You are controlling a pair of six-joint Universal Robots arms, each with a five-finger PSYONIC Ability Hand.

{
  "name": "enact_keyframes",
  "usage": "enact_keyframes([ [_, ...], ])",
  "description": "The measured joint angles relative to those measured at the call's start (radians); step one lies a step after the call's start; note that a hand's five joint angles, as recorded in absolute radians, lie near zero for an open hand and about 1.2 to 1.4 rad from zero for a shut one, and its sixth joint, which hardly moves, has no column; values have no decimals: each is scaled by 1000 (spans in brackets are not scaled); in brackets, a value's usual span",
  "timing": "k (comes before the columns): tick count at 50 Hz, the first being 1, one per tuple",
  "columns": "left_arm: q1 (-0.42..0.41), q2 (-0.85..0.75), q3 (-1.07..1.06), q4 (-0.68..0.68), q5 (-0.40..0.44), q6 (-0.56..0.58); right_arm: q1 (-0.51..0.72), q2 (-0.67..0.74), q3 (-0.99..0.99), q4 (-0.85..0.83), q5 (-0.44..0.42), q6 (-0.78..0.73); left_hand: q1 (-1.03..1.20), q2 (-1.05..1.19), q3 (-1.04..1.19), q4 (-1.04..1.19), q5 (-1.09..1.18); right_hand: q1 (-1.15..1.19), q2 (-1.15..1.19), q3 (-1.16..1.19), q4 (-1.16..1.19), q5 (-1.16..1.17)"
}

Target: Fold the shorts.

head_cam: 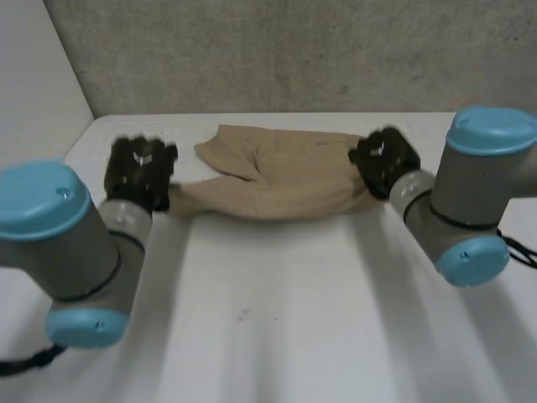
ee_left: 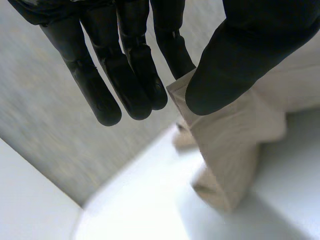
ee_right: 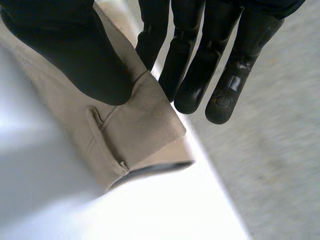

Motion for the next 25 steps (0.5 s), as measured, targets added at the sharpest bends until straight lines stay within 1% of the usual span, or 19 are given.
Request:
enact_keyframes([
  [5,-7,75,-80,-132,-2,-5,-7,-20,49,124,-6,-41,0,0,0,0,0,0,0,0,0,0],
  [6,-13,112,-101,-181,-2,-5,-8,-29,56,153,-7,-49,0,0,0,0,0,0,0,0,0,0],
  [7,-21,151,-120,-228,-2,-5,-10,-51,71,224,-8,-65,0,0,0,0,0,0,0,0,0,0],
  [9,-28,183,-135,-265,-1,-4,-11,-69,80,276,-9,-75,0,0,0,0,0,0,0,0,0,0],
  [11,-49,265,-173,-358,3,-1,-13,-111,104,388,-12,-94,0,0,0,0,0,0,0,0,0,0],
  [13,-60,301,-191,-398,6,1,-13,-132,116,435,-14,-103,0,0,0,0,0,0,0,0,0,0],
  [14,-69,333,-210,-439,9,3,-14,-147,127,468,-15,-113,0,0,0,0,0,0,0,0,0,0],
  [17,-98,408,-269,-554,17,8,-15,-229,201,602,-16,-187,0,0,0,0,0,0,0,0,0,0],
  [18,-98,408,-269,-554,17,8,-15,-229,201,602,-16,-187,0,0,0,0,0,0,0,0,0,0],
  [19,-121,443,-302,-613,25,10,-15,-277,253,662,-17,-240,0,0,0,0,0,0,0,0,0,0],
  [23,-163,477,-342,-675,44,12,-16,-334,334,706,-31,-311,0,0,0,0,0,0,0,0,0,0],
  [24,-171,476,-347,-676,48,13,-16,-339,344,706,-34,-317,-62,-77,-76,-77,-66,0,0,0,0,0],
  [25,-174,471,-348,-672,51,13,-16,-345,360,700,-38,-325,-261,-277,-273,-277,-255,0,0,0,0,0],
])
